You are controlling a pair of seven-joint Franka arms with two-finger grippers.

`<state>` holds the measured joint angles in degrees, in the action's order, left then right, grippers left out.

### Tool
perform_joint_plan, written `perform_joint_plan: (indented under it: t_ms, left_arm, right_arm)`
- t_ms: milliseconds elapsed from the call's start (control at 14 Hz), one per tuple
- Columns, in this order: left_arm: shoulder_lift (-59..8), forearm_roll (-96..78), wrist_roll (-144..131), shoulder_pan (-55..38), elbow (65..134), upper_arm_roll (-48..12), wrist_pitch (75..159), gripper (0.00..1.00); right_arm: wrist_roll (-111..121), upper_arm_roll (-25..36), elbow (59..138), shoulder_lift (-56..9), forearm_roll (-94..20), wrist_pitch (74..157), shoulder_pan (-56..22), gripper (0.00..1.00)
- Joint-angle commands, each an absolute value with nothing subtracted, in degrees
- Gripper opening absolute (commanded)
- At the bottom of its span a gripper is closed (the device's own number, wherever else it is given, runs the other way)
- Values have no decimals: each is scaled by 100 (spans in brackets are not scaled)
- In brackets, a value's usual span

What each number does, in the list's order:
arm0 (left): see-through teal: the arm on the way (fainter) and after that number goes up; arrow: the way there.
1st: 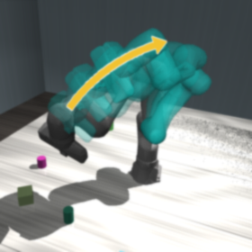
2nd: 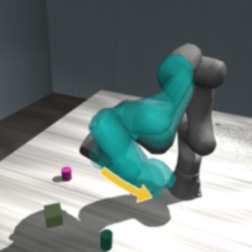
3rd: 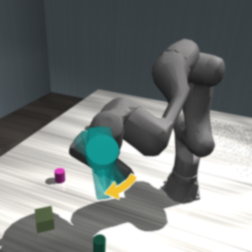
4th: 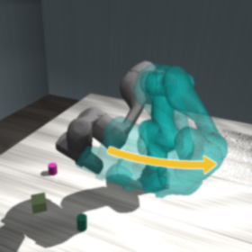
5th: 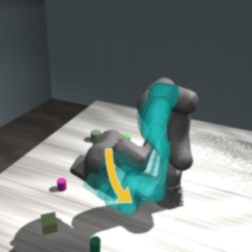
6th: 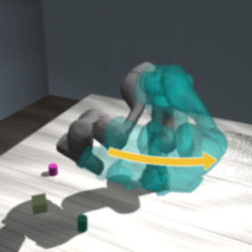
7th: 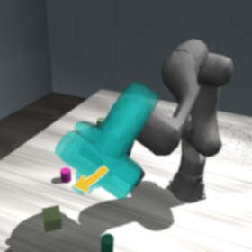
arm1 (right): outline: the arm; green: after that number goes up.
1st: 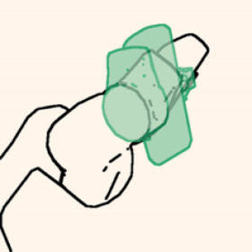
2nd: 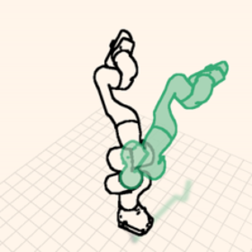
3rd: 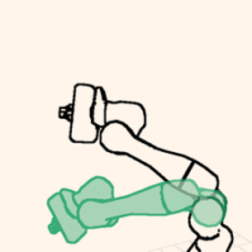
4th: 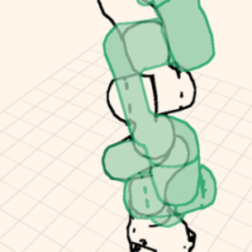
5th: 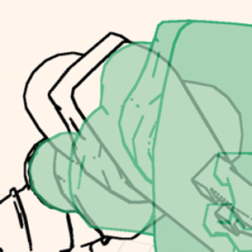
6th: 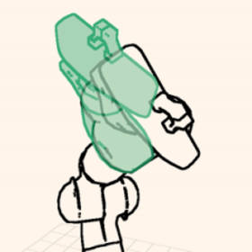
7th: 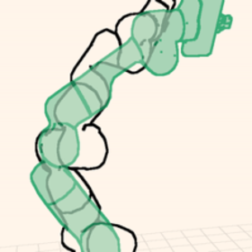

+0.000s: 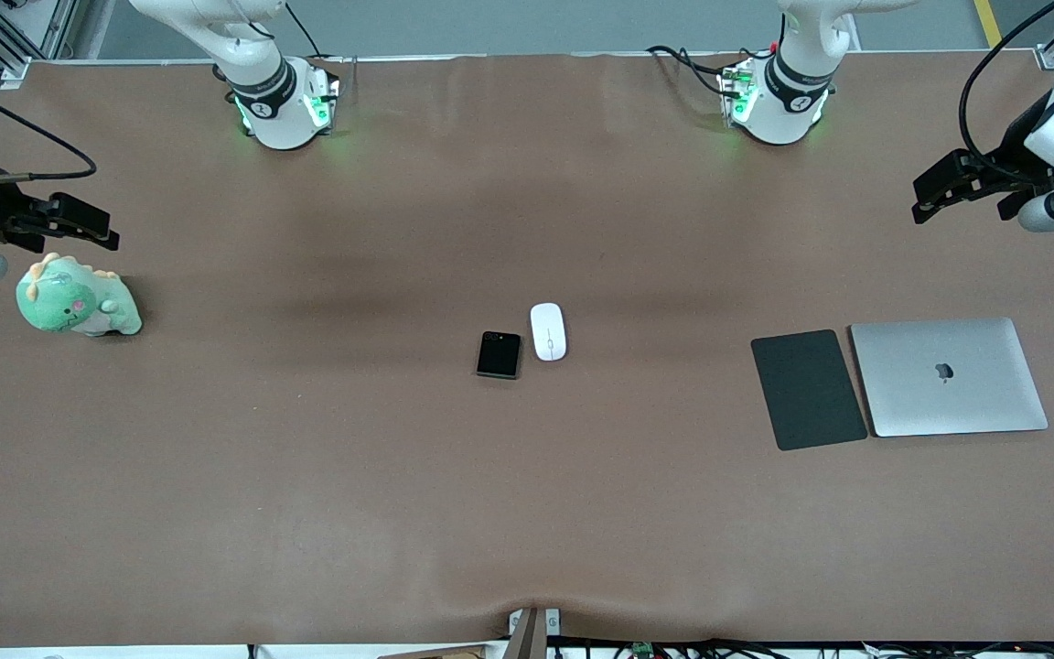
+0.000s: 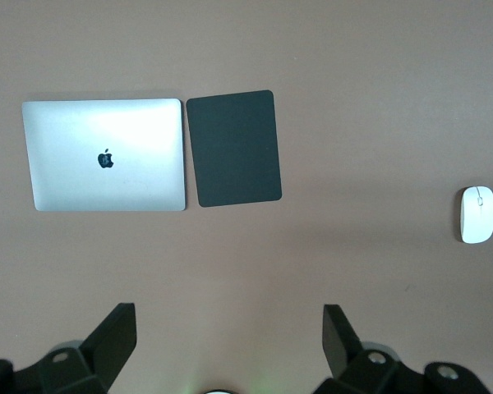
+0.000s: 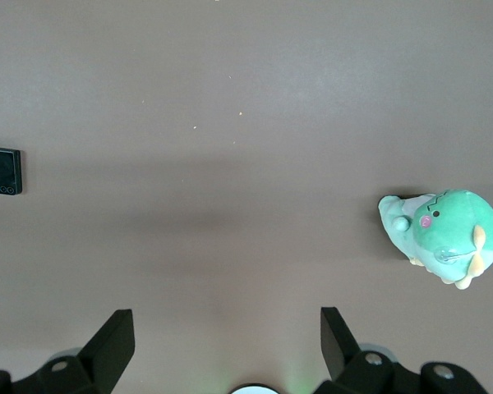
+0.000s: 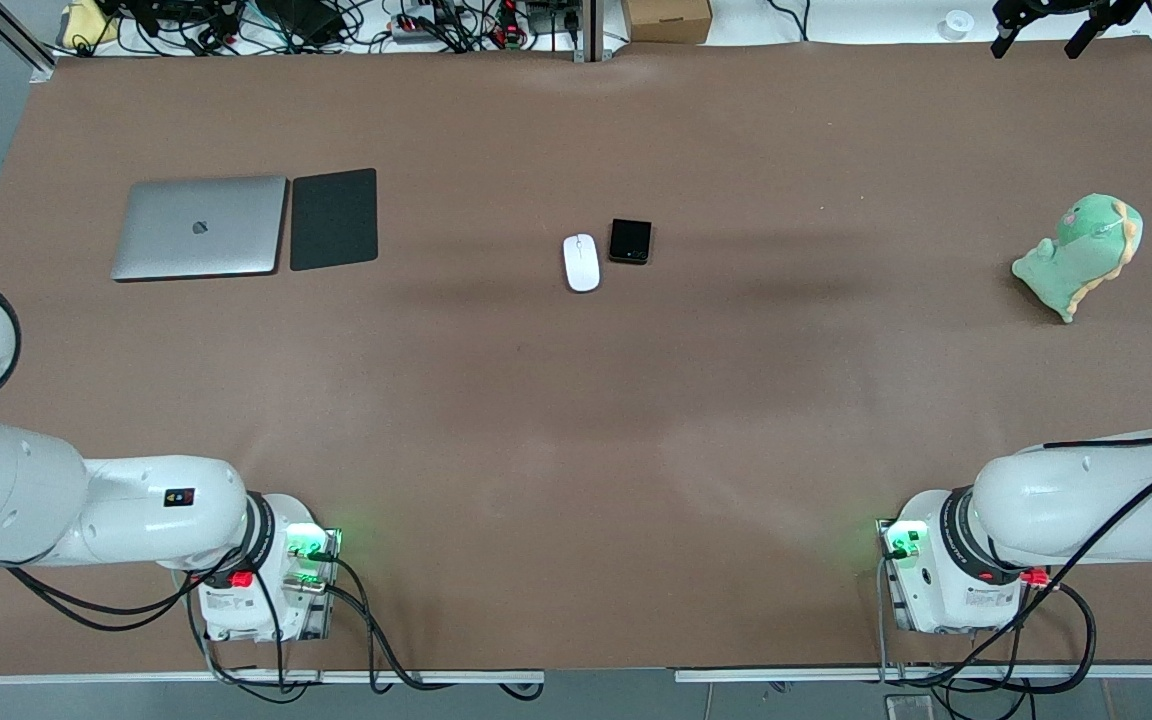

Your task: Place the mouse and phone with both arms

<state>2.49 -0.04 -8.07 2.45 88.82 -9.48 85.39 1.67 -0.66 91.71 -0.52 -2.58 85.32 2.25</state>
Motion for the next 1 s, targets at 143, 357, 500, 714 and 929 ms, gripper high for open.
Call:
perform_joint_plan:
  t_ms: [143, 357, 500, 714, 929]
  left_arm:
    - [185, 88, -817, 264, 8736, -976, 8429, 100]
    - [176, 97, -791, 246, 8736, -976, 8437, 100]
    - [79, 79, -800, 237, 8728, -976, 8455, 100]
    - [-43, 62, -826, 220, 8710, -984, 8508, 100]
    - [-201, 44, -844, 211, 8780, -1019, 8719, 100]
  right_arm:
    - [220, -106, 9123, -88, -211, 8499, 272, 100]
    - [229, -105, 9114, -97, -202, 8543, 281, 100]
    - [229, -106, 9114, -97, -193, 8561, 264, 100]
    - [264, -105, 9123, -114, -149, 8569, 334, 100]
    - [255, -105, 9123, -141, -158, 8604, 325, 100]
